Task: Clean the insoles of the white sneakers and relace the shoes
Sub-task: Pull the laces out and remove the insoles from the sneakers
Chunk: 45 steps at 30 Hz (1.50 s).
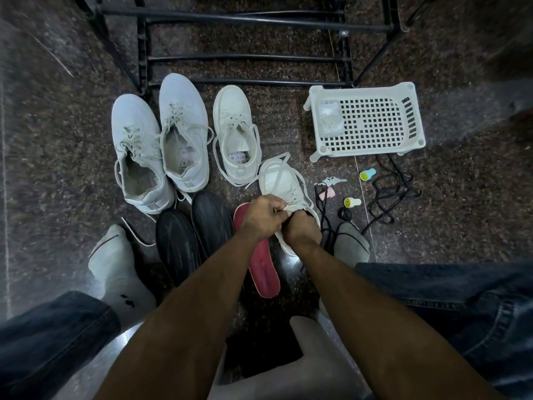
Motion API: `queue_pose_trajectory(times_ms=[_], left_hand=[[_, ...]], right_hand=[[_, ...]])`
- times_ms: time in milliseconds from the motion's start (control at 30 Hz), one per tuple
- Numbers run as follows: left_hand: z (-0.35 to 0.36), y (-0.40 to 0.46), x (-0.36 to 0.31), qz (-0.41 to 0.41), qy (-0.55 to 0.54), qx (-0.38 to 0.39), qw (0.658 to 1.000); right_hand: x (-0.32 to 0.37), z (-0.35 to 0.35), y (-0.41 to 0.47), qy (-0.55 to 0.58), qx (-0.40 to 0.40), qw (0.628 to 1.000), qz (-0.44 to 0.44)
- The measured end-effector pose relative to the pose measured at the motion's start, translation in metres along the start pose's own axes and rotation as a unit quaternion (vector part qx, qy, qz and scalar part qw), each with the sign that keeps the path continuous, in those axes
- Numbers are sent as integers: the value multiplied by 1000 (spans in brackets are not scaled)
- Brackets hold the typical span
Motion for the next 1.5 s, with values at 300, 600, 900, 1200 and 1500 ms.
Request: queue_pose_trajectory(times_ms=[300,600,900,1200,1500], left_hand=[[2,-8,1,2,-18,-22,1000],[3,-9,-4,-31,9,-39,999],[7,-18,-13,-95,-32,-26,995],[-12,-63,-14,-191,-328,-110,918],[-13,-81,-12,-210,-368,-148,894]], right_hand=[[-18,-18,-7,159,-56,985,-27],[-41,-47,-9,251,10,968,14],[-22,-135,-30,18,202,979,-13],[-5,-202,-52,-8,165,983,-85],[-33,-54,-52,216,179,958,-51]])
Point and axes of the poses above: each hand's wrist, its own y-axis towards the middle knuckle, its own z-axis out of the palm, x = y × z, the point moved 4 cm from there along y, towards the middle knuckle, and after that the axes turned 1 degree about -z, right-handed, at the moved point
